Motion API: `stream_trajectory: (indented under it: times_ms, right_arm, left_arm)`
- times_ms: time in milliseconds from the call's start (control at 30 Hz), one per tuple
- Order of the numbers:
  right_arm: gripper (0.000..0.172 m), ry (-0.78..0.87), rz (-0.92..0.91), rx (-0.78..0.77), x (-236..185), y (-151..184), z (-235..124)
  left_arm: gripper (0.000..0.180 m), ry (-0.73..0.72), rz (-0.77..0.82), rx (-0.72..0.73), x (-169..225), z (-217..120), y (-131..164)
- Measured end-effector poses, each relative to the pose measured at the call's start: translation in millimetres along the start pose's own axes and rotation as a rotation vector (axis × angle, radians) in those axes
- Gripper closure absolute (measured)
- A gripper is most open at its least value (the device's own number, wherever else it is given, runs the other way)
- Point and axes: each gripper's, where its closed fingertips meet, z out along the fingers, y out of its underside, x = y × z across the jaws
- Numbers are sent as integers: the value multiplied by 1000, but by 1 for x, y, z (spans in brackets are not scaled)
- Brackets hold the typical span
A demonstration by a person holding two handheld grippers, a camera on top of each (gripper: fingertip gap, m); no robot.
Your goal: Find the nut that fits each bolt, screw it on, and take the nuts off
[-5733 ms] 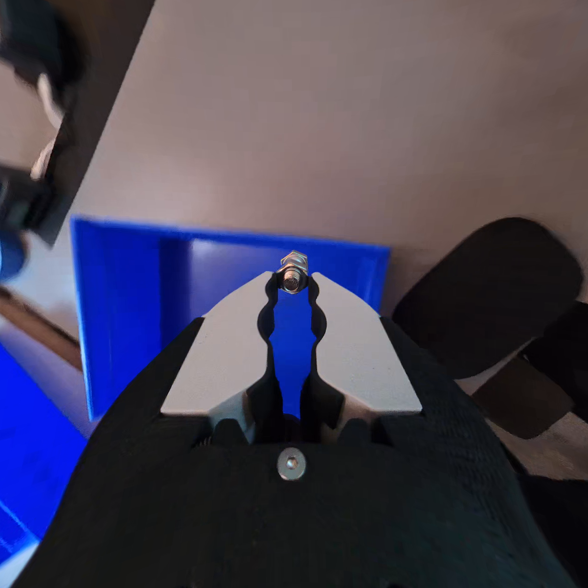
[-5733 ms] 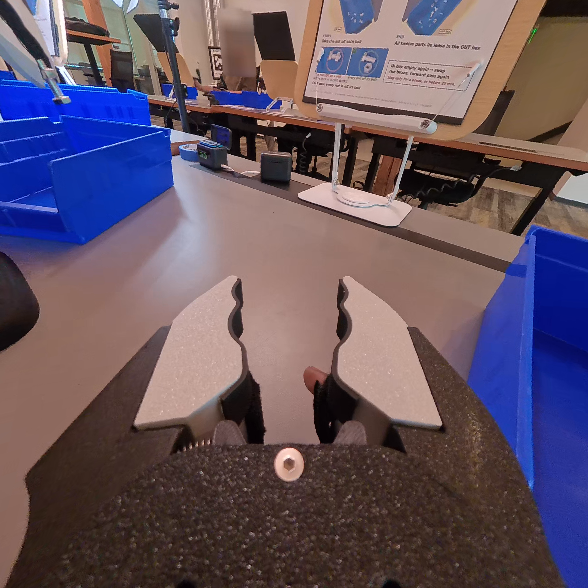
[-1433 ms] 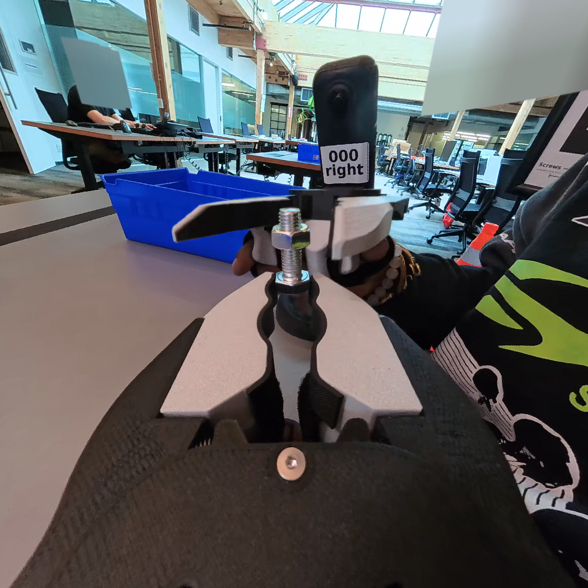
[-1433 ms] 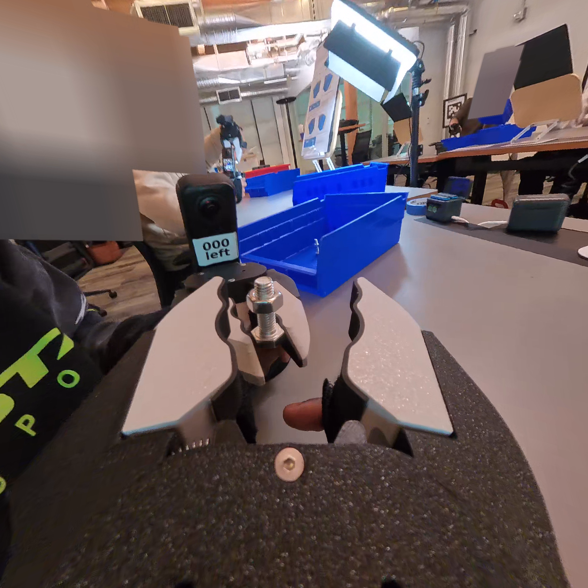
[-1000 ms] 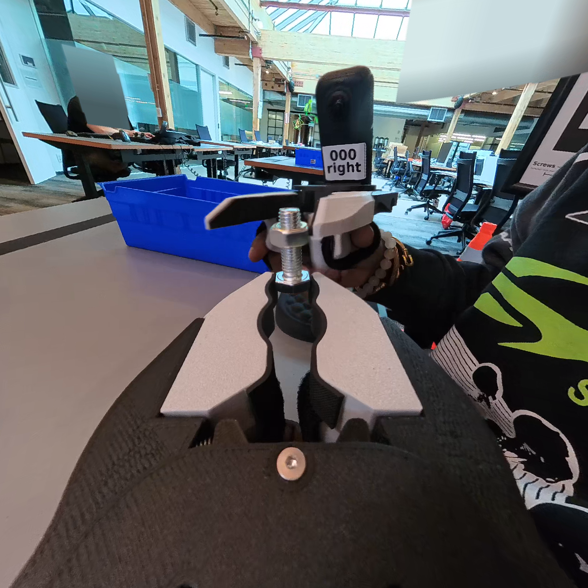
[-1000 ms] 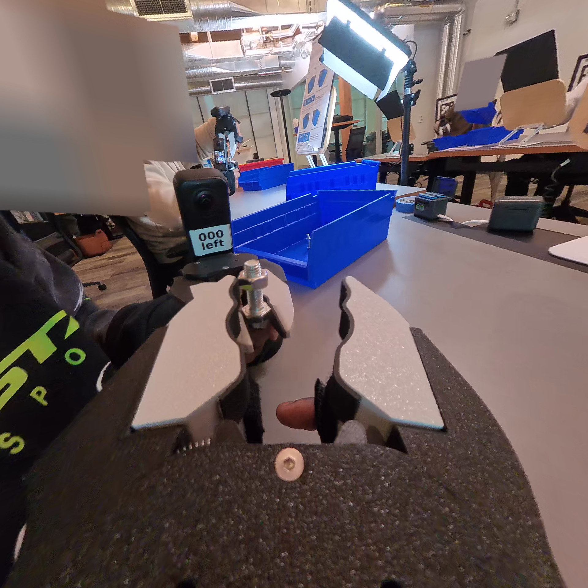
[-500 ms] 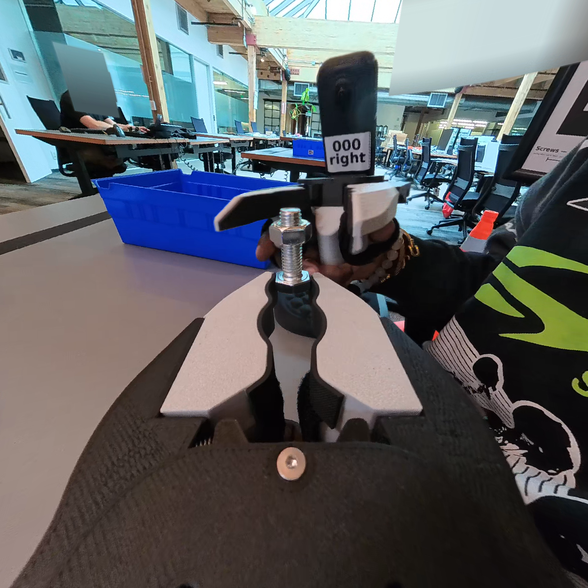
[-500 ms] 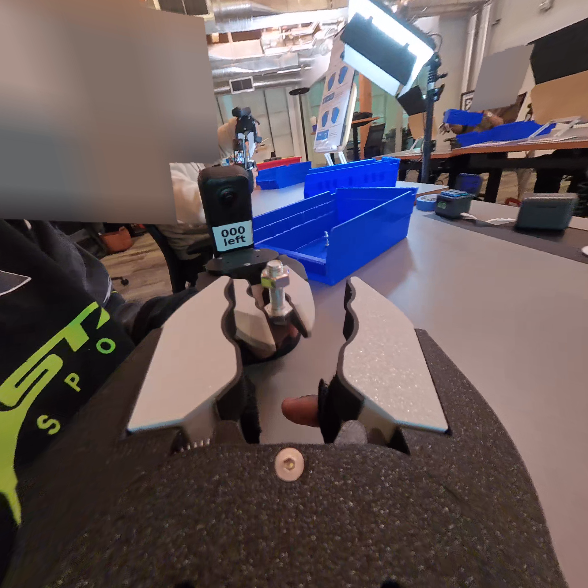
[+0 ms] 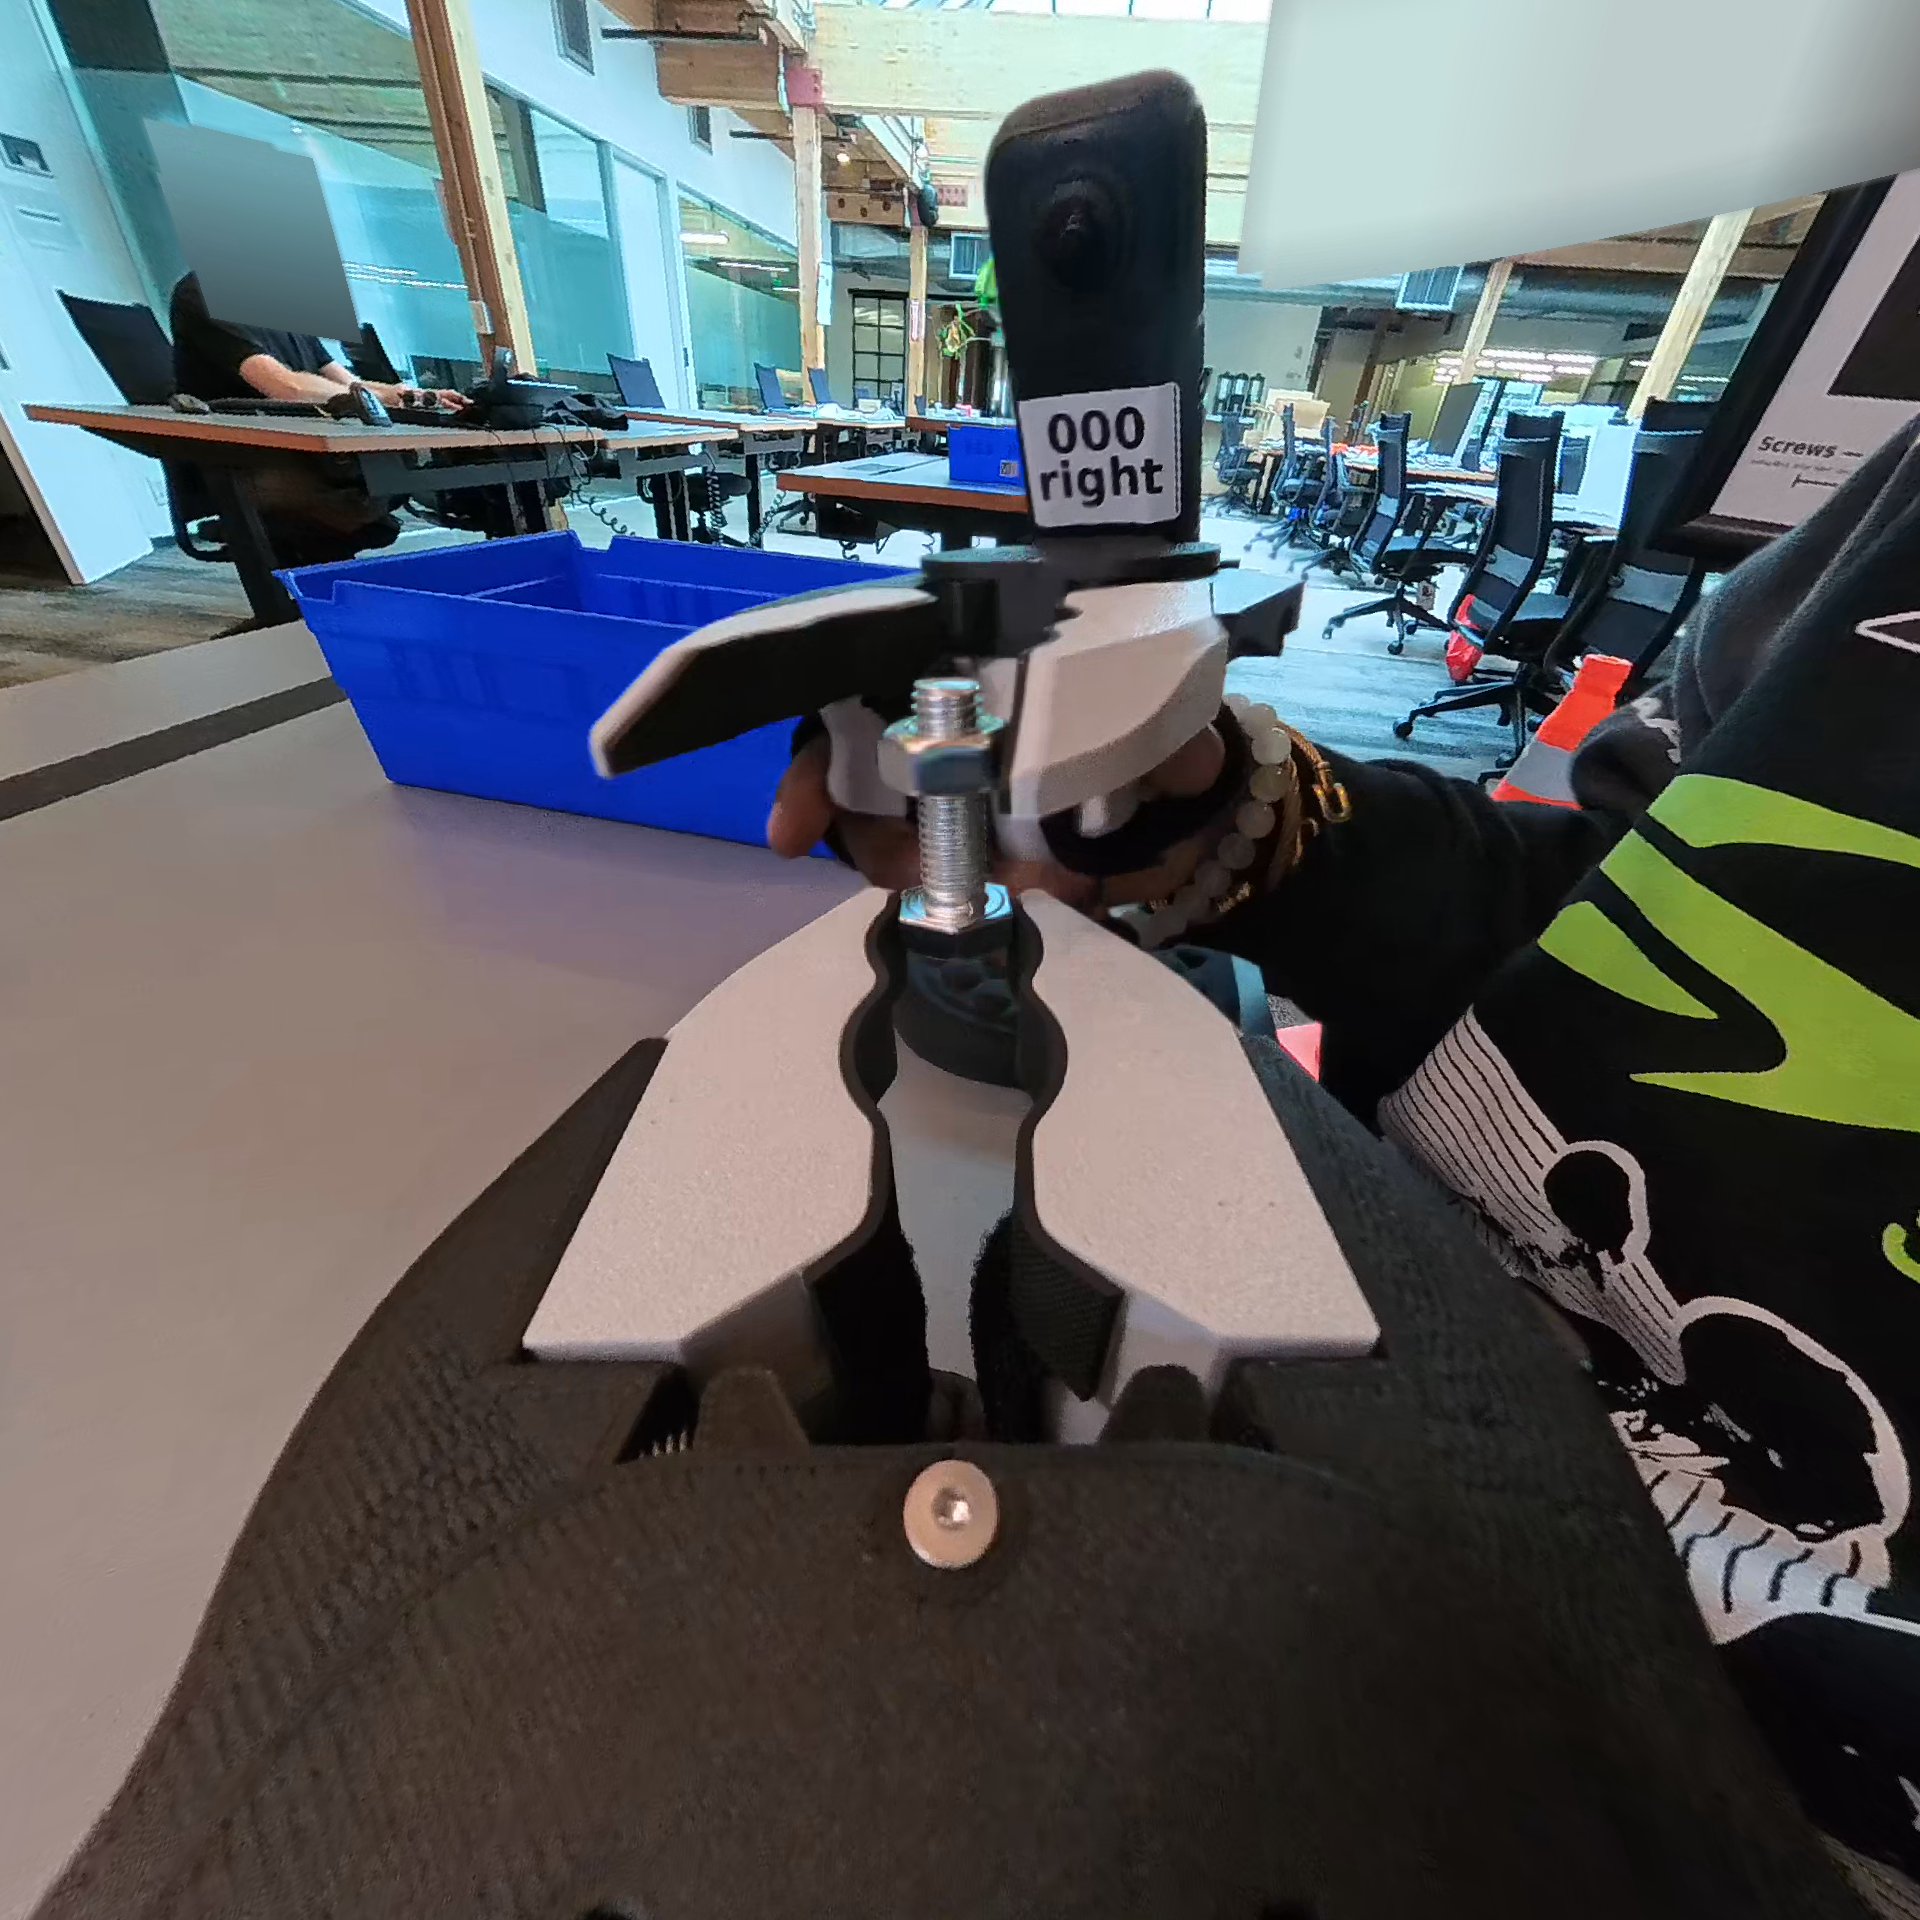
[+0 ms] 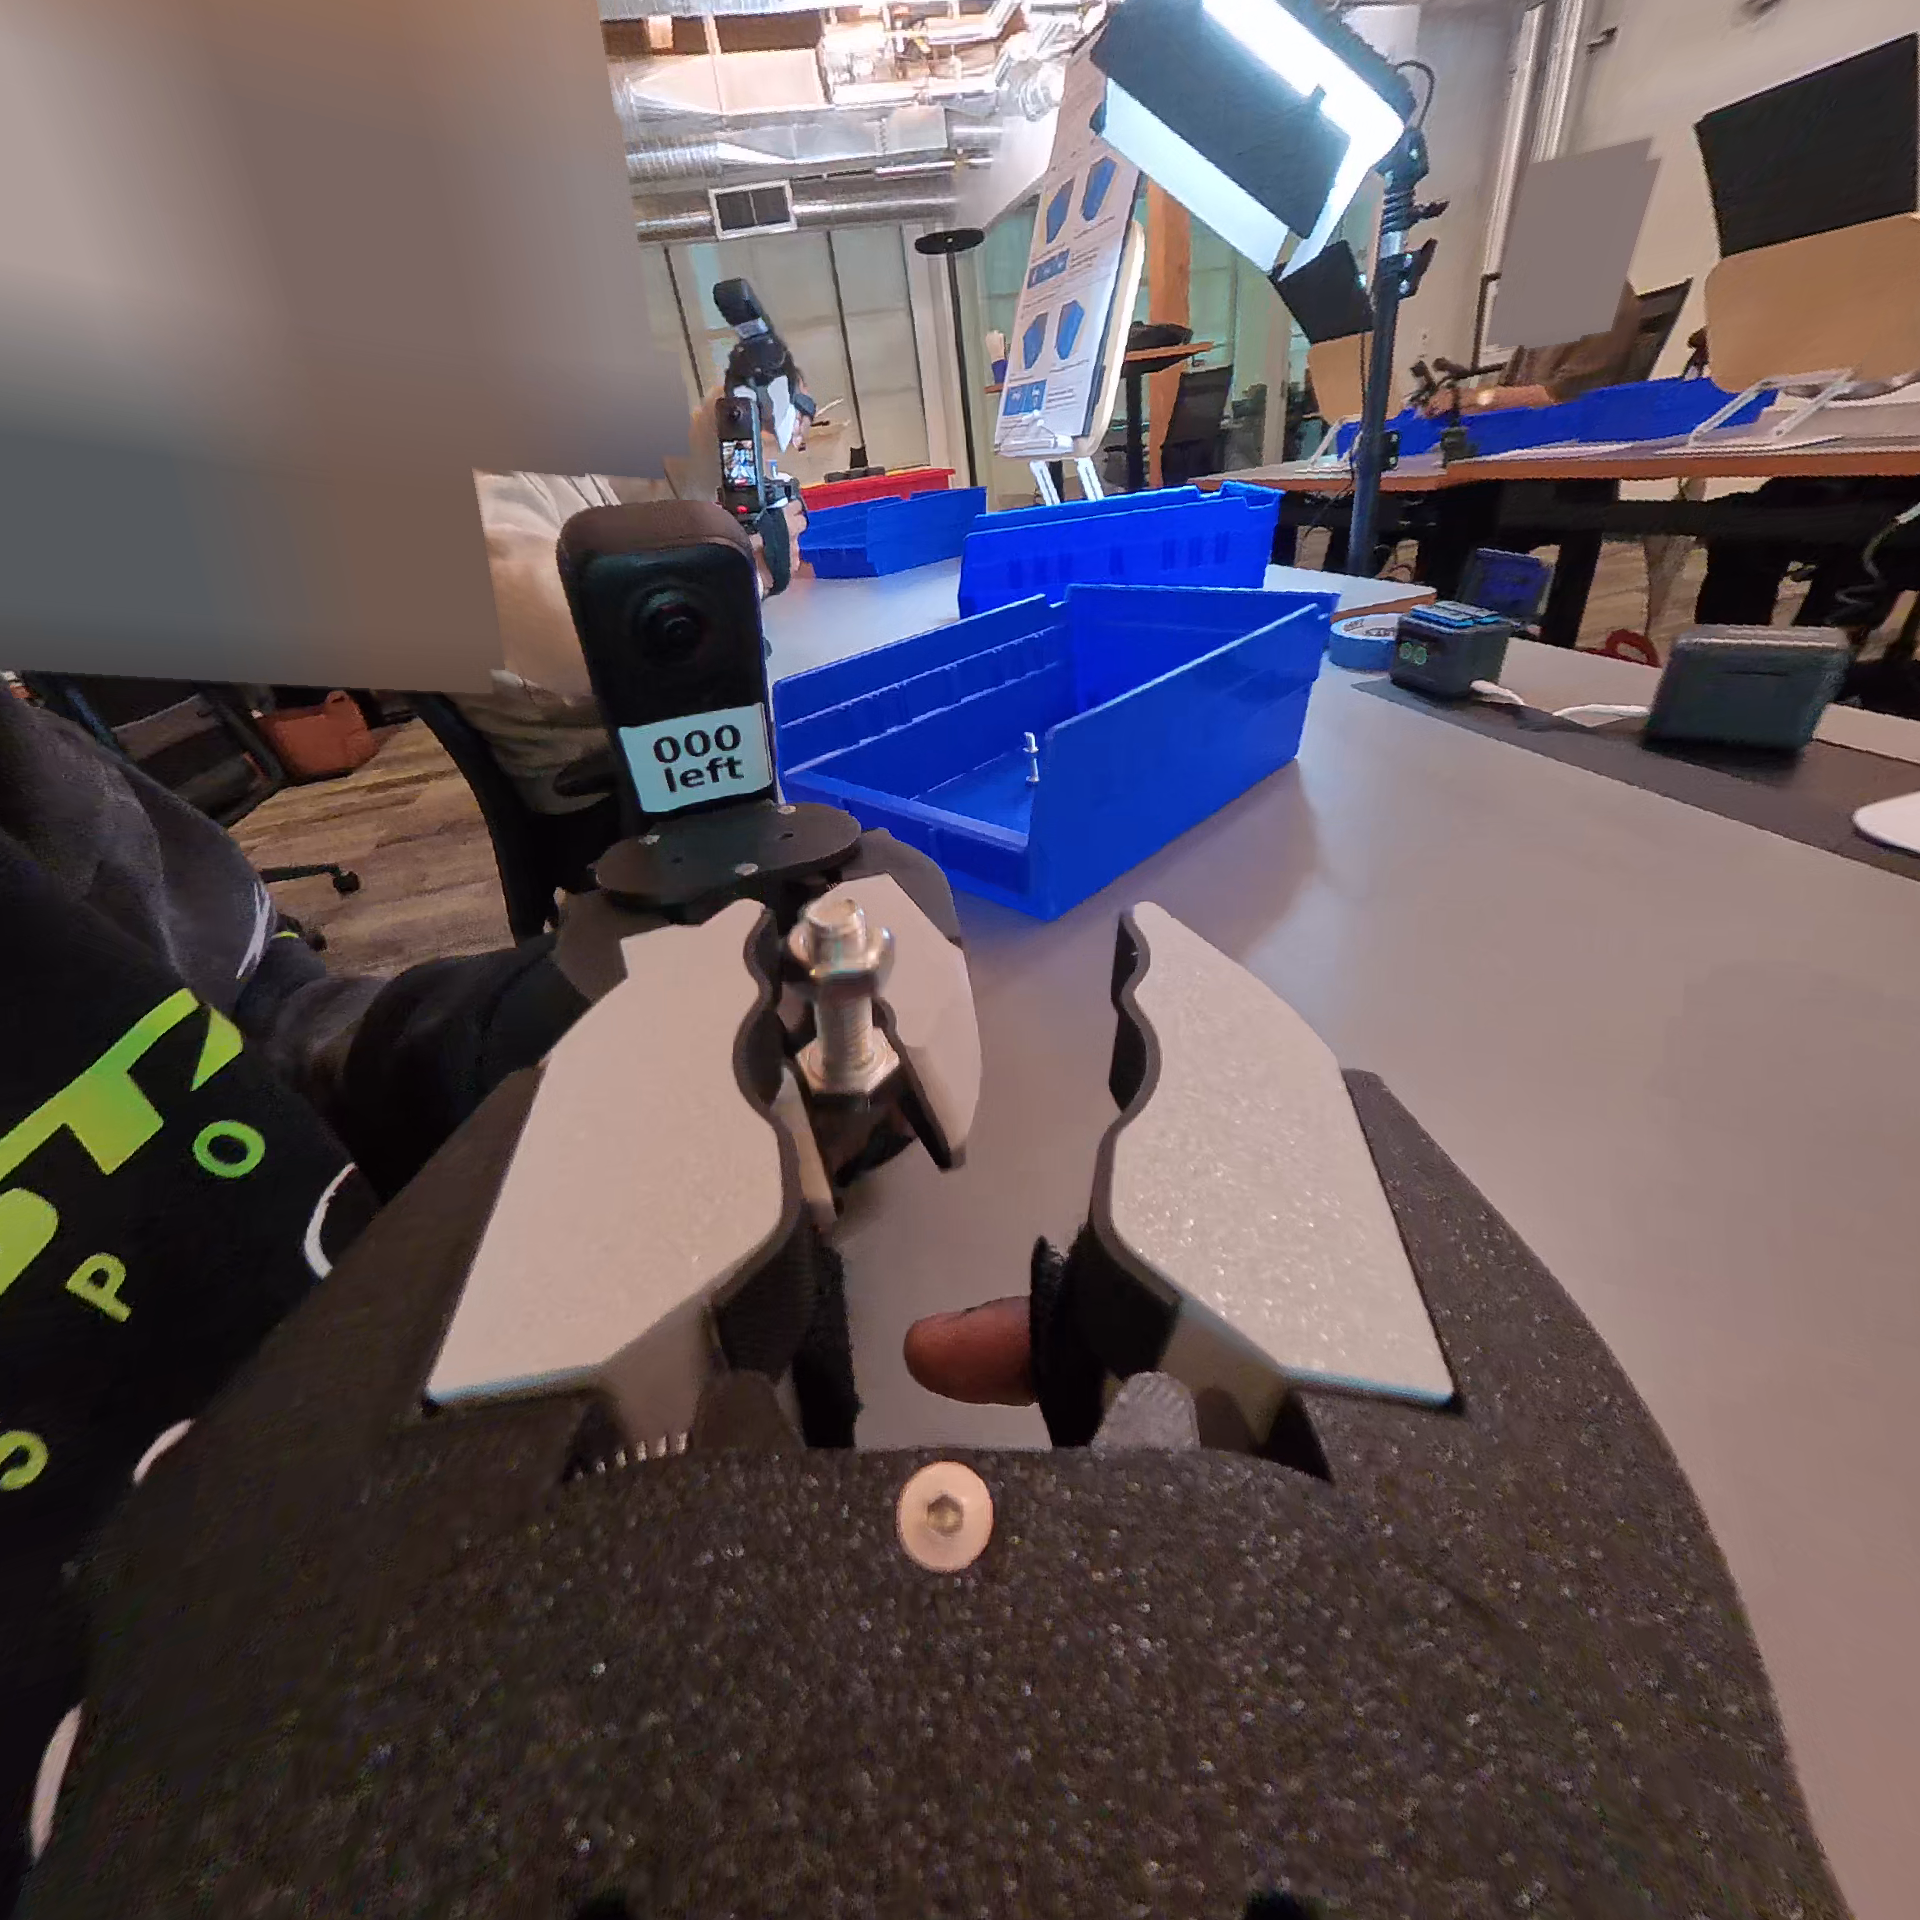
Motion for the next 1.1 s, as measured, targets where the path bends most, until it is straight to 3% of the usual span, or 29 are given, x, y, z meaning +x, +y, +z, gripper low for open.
stream_trajectory:
  times_ms: [100,167,267,367,533,600,867,1100]
  right_arm:
    - [112,29,-5,7,7,-1,-20]
    - [147,117,-5,30,22,-3,-37]
    - [160,159,14,56,31,-5,-55]
    - [154,144,4,52,27,-4,-55]
    - [122,-26,26,53,-4,-6,-32]
    - [117,-51,20,40,-11,-5,-19]
    - [116,-81,-4,-3,-17,0,16]
    - [115,-42,-30,-16,-8,2,6]
  left_arm:
    - [162,1,-4,8,0,-1,-1]
    - [162,9,1,15,1,-1,-2]
    - [162,5,-2,10,1,-1,-1]
    - [162,7,0,10,1,-1,-2]
    - [162,7,1,8,1,-1,-1]
    - [162,8,2,8,1,-1,-1]
    - [162,18,12,-10,3,1,1]
    - [162,29,14,-10,5,1,1]
